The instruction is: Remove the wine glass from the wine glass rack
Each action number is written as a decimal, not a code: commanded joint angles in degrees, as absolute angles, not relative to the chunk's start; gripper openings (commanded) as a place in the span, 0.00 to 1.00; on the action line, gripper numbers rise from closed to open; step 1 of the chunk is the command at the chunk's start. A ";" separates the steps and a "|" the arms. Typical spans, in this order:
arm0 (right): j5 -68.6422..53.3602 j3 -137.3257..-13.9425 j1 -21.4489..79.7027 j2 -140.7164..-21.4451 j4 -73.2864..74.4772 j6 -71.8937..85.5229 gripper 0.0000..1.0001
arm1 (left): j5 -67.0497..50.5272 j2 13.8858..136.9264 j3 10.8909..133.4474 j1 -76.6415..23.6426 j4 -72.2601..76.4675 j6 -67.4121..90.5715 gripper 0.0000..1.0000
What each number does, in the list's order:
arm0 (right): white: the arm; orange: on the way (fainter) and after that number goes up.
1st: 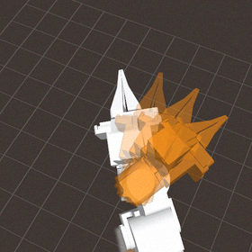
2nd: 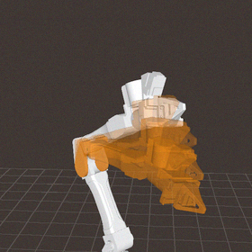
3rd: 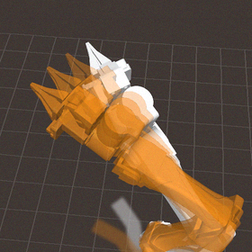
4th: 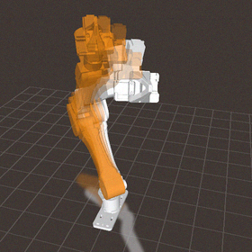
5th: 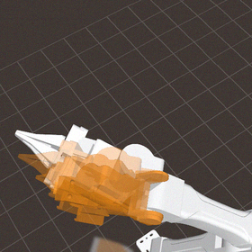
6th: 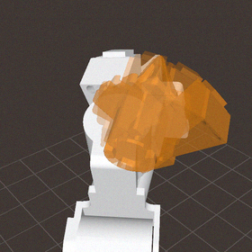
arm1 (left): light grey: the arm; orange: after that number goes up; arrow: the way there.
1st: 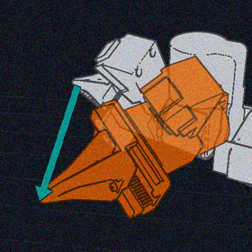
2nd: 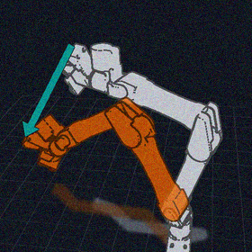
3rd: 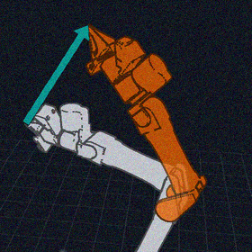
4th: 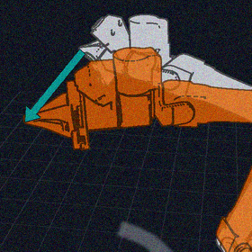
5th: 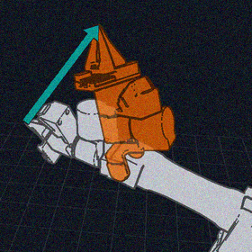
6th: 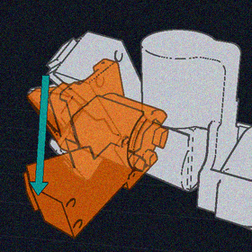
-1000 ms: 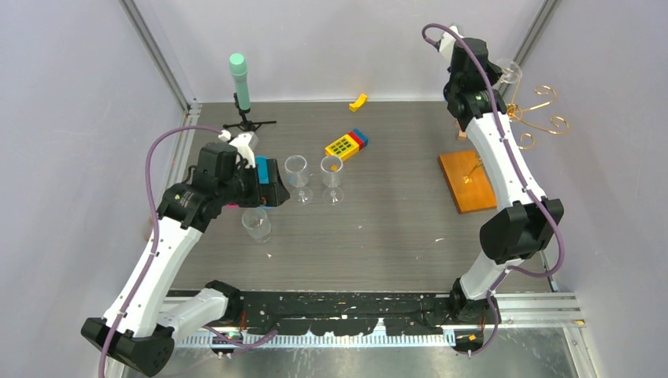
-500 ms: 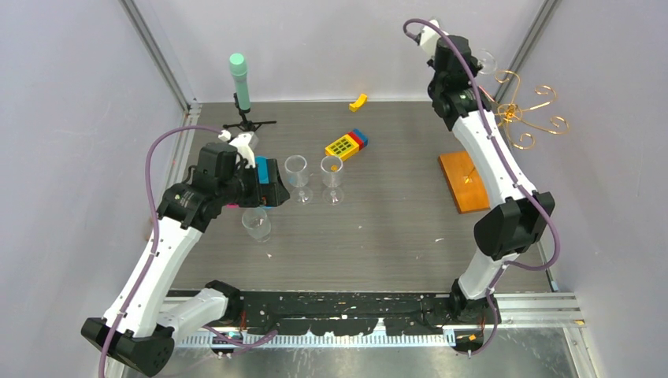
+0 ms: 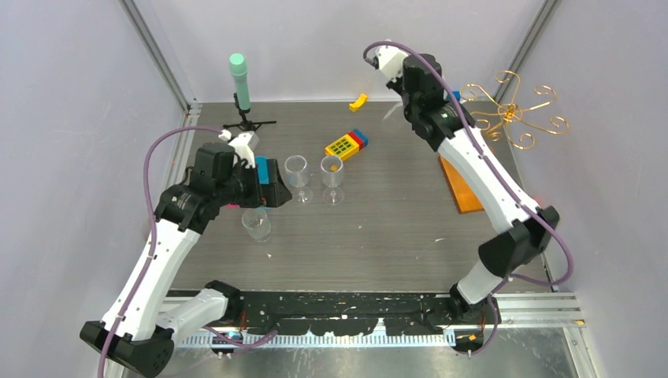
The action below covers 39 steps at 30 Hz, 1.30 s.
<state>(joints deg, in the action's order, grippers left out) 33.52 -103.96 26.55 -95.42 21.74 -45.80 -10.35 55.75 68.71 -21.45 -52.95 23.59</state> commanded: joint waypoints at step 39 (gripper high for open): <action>-11.55 -73.31 44.49 -56.47 30.02 -4.41 0.00 | -51.51 75.89 66.43 -36.52 -10.54 44.56 0.68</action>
